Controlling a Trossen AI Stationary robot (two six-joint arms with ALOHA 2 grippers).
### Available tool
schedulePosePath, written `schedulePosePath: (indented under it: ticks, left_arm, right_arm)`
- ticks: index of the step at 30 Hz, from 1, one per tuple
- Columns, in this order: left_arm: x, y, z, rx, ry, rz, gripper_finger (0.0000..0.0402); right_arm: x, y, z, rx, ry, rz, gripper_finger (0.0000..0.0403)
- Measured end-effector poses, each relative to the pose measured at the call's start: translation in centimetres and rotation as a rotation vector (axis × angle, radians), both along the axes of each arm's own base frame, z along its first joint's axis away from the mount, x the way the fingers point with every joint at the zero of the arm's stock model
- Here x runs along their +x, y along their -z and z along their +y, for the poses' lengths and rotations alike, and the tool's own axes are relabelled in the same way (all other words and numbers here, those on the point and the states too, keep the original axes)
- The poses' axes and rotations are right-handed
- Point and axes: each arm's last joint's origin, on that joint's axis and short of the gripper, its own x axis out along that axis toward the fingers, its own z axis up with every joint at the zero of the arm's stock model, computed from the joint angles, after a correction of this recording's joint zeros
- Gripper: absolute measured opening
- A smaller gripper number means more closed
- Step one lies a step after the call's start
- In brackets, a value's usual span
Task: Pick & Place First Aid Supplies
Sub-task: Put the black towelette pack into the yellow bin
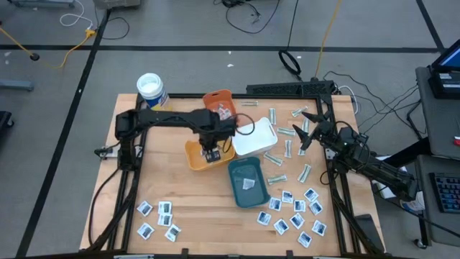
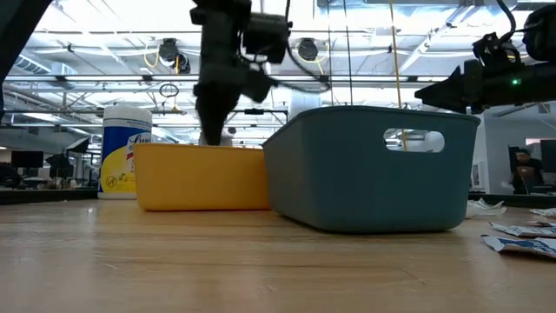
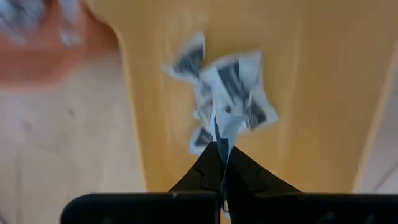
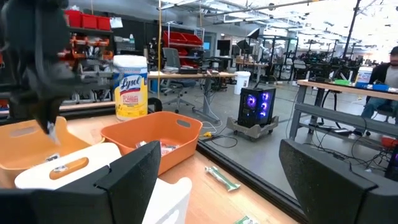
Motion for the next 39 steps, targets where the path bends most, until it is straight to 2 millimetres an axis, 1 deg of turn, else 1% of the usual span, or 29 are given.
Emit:
schedulePosePath:
  ticks: [4, 8, 13, 16, 18, 20, 27, 30, 34, 37, 39]
  left_arm:
    - [-0.5, 2.3, -0.5, -0.003, 0.014, 0.017, 0.0001]
    - [-0.7, 3.9, -0.7, -0.001, 0.018, 0.005, 0.0001]
    - [-0.7, 4.5, -0.8, 0.000, 0.023, -0.009, 0.0004]
    - [-0.7, 4.5, -0.8, 0.001, 0.026, -0.010, 0.0023]
    - [-0.7, 4.5, -0.8, 0.002, 0.019, -0.010, 0.0044]
    - [-0.7, 4.5, -0.8, 0.002, 0.016, -0.010, 0.0074]
    - [-1.0, 4.3, -0.5, -0.006, 0.006, 0.015, 0.0220]
    - [-1.1, 3.7, -0.2, -0.002, 0.001, 0.041, 0.0269]
    - [-1.3, 2.8, -0.2, -0.021, 0.015, 0.079, 0.0308]
    - [-1.7, 2.1, -0.5, -0.063, 0.041, 0.096, 0.0324]
    - [-2.1, 1.3, -0.8, -0.081, 0.072, 0.077, 0.0329]
  right_arm:
    - [0.0, 0.0, 0.0, 0.000, 0.000, 0.000, 0.0322]
    - [0.0, 0.0, 0.0, 0.000, 0.000, -0.001, 0.0322]
    - [0.0, 0.0, 0.0, -0.001, 0.000, -0.001, 0.0322]
    - [0.0, 0.0, 0.0, 0.000, 0.000, -0.001, 0.0322]
    - [0.0, 0.0, 0.0, 0.000, 0.000, -0.001, 0.0322]
    - [0.0, 0.0, 0.0, 0.000, 0.000, -0.001, 0.0322]
    - [0.0, 0.0, 0.0, -0.001, 0.000, -0.001, 0.0322]
    - [0.0, 0.0, 0.0, -0.001, 0.000, -0.001, 0.0322]
    - [0.0, 0.0, 0.0, 0.000, 0.000, -0.001, 0.0322]
    - [0.0, 0.0, 0.0, 0.000, 0.000, -0.001, 0.0322]
    - [0.0, 0.0, 0.0, 0.000, 0.000, -0.001, 0.0322]
